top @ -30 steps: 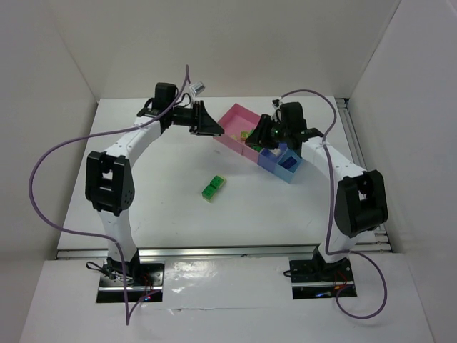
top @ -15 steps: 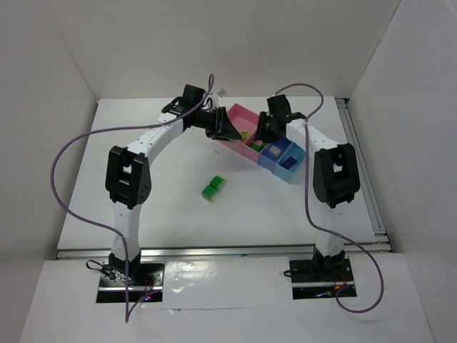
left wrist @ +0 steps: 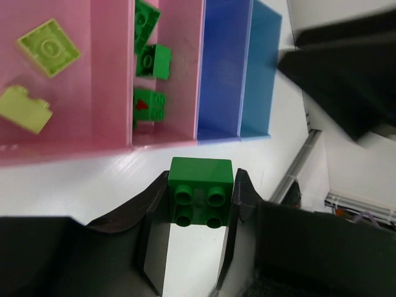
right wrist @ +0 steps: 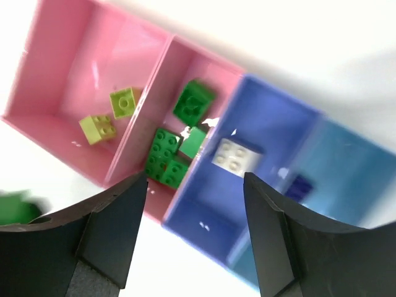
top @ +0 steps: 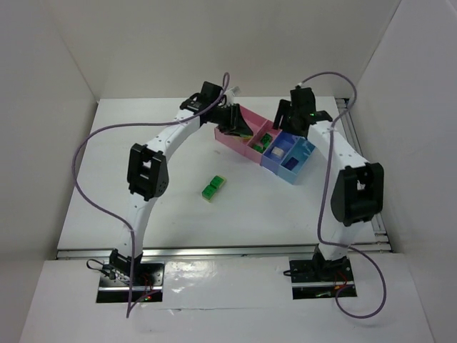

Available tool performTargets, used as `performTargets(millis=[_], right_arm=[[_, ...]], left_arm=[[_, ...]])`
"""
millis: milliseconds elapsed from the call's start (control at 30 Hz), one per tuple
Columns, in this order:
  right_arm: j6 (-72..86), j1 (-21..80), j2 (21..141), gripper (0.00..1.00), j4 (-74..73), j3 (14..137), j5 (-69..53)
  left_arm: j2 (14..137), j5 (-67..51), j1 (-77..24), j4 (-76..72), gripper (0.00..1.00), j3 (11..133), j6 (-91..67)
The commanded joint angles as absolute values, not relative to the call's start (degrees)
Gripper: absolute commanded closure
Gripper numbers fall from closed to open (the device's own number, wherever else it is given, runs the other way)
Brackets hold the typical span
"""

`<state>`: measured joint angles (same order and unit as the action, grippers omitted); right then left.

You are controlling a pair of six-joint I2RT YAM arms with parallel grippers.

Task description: Sort the legos into containers by color

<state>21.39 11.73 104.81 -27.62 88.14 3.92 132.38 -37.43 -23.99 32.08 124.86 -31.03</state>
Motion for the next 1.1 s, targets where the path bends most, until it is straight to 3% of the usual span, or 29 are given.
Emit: performTargets(millis=[0,67,100,200,233,333,367,500,633,733,767,867,1067], right_arm=[[21.9,9.9,92.4,0.30,-27.6,84.0,9.7],[22.4,9.4,89.2,0.30,-28.1,82.1,11.7],[22.4,8.8,86.6,0.30,-28.7,81.5,12.2],[22.4,8.3,82.3,0.30,-31.3,79.5,12.2],[22.4,7.7,81.4,0.30,-31.9,78.6,12.2],[22.4,7.6,78.6,0.30,-33.8,77.8,12.2],[22.9,7.6,78.6,0.30,-34.4,76.9,12.2],[22.9,7.6,77.3,0.30,-34.4,74.8,10.0],[22.9,7.6,78.3,0.30,-33.8,74.8,6.5],[22.9,7.6,78.8,0.30,-32.8,74.3,3.4],[22.9,8.3,78.8,0.30,-32.3,74.3,3.3],[22.9,10.3,80.0,0.30,-31.6,73.1,2.6],[23.5,14.1,82.1,0.30,-30.0,72.6,2.0]], left_arm=[[137.1,-33.8,-26.9,33.0,1.00,133.2,-33.0],[141.4,-33.2,-27.7,33.0,0.97,136.8,-34.7],[142.7,-33.2,-28.4,33.0,0.87,139.4,-35.3],[145.5,-33.2,-29.0,30.1,0.71,140.0,-37.7],[145.5,-33.8,-29.0,28.3,0.59,140.0,-38.2],[146.9,-34.8,-29.0,25.8,0.40,140.9,-39.7],[147.6,-35.4,-29.0,25.3,0.27,141.5,-40.2],[145.5,-35.9,-29.0,24.8,0.12,142.3,-40.3],[139.7,-35.9,-28.2,24.8,0.11,139.0,-39.1],[132.0,-36.5,-26.1,26.4,0.20,132.4,-36.3],[129.7,-35.1,-26.1,29.4,0.26,127.5,-34.6],[120.3,-22.7,-25.5,35.8,0.28,119.3,-25.6],[108.2,-2.5,-28.6,44.0,0.07,94.9,-19.2]])
